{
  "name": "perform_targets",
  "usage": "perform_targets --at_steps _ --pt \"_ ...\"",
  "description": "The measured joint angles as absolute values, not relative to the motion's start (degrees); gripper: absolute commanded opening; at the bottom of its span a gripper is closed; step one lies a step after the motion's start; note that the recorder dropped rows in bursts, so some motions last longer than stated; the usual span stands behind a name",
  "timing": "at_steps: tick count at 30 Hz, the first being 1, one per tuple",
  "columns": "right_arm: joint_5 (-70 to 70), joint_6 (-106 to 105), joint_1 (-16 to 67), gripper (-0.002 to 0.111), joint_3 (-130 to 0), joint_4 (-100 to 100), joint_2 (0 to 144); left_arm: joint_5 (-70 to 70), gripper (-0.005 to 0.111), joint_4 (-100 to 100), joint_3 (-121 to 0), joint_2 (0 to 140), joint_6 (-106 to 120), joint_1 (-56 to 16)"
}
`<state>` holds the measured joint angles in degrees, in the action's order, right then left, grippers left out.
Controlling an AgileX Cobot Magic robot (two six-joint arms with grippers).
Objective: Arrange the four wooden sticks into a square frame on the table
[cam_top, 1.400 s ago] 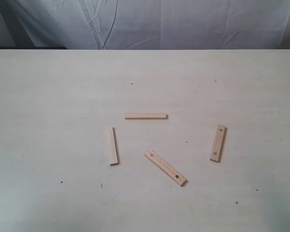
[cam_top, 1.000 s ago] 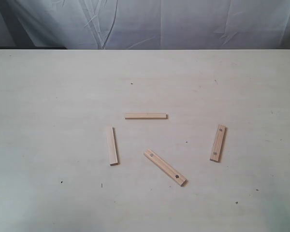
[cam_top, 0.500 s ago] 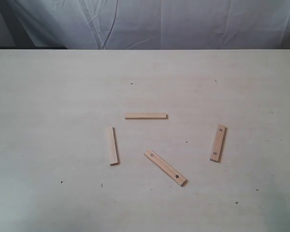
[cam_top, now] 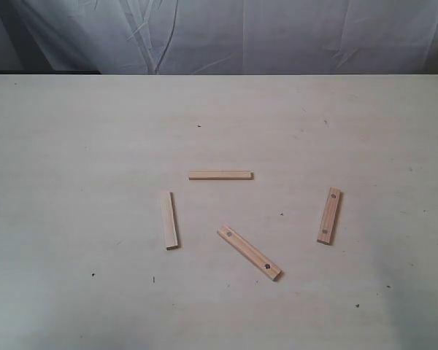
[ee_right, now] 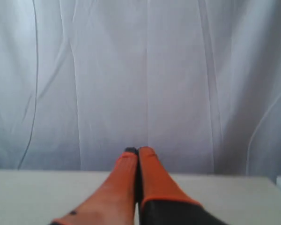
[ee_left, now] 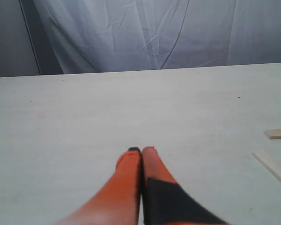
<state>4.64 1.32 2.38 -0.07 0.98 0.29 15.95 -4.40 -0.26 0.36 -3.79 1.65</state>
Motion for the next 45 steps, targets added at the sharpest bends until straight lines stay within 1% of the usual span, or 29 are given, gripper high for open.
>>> perform_targets --at_steps 5,13,15,19,24,26,29,34,37,40,45 --pt "14.1 1.3 2.4 0.000 -0.1 1.0 0.3 15.9 0.000 -4.4 -0.3 0.4 -3.8 1.7" --pt "17.1 1.3 2.4 -0.001 -0.1 -1.4 0.3 15.9 0.000 -4.4 -0.3 0.4 -3.8 1.7" --pt "14.8 1.3 2.4 -0.001 -0.4 -5.3 0.3 15.9 0.000 -4.4 -0.3 0.4 -3.8 1.7" --pt "0.7 0.4 2.4 -0.001 -7.6 -10.0 5.0 15.9 0.000 -4.4 -0.3 0.4 -3.8 1.7" --pt "-17.9 0.4 2.4 -0.001 -21.7 -11.0 23.9 15.9 0.000 -4.4 -0.3 0.4 -3.8 1.7" --pt "-21.7 0.4 2.4 -0.001 -25.6 -11.1 32.0 15.9 0.000 -4.4 -0.3 0.4 -3.8 1.7" --pt "-22.7 0.4 2.4 -0.001 -29.0 -12.0 44.0 15.9 0.000 -4.4 -0.3 0.4 -3.8 1.7" --pt "-19.0 0.9 2.4 -0.001 -29.9 -17.7 57.9 15.9 0.000 -4.4 -0.3 0.4 -3.8 1.7" --pt "-21.8 1.2 3.1 -0.001 -33.0 -20.2 66.0 15.9 0.000 -4.4 -0.3 0.4 -3.8 1.7" --pt "-24.8 2.7 6.6 -0.001 -37.7 -20.6 74.3 15.9 0.000 -4.4 -0.3 0.4 -3.8 1.7" --pt "-28.5 14.7 14.5 -0.001 -47.9 -13.6 86.5 15.9 0.000 -4.4 -0.3 0.4 -3.8 1.7"
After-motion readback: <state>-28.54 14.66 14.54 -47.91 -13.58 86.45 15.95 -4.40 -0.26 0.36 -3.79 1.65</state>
